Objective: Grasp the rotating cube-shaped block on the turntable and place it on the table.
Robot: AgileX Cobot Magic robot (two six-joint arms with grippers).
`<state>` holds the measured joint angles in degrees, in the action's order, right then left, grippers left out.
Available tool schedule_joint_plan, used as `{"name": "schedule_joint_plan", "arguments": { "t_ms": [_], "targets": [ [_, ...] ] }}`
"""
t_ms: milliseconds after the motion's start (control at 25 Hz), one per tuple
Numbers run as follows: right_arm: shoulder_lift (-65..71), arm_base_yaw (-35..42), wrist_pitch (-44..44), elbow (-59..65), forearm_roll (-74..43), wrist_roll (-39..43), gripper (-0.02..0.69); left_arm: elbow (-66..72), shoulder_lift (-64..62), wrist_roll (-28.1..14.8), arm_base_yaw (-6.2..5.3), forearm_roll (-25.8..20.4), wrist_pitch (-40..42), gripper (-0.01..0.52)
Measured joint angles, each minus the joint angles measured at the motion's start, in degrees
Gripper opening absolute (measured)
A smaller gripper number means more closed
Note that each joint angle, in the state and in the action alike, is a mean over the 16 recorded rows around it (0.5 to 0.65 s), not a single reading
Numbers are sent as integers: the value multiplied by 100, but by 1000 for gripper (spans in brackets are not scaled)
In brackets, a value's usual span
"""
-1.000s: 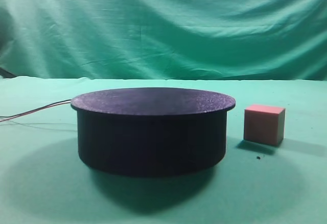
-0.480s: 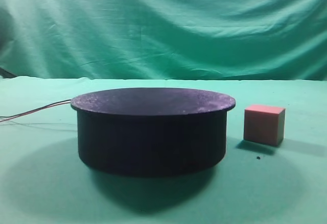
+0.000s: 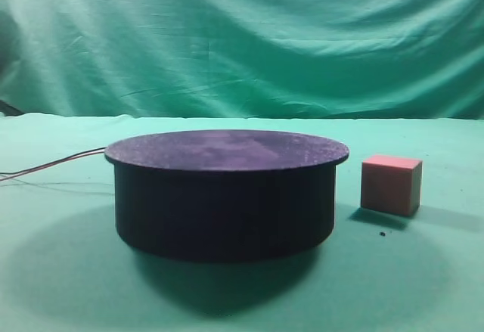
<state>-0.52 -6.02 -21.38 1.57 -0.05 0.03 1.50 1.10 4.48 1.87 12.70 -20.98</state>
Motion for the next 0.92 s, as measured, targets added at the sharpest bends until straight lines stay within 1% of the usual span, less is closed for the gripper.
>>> {"name": "schedule_joint_plan", "arguments": {
  "t_ms": [920],
  "targets": [
    [-4, 0, 0, 6, 5, 0, 0, 0, 0, 0, 0, 0, 0, 0]
  ]
}}
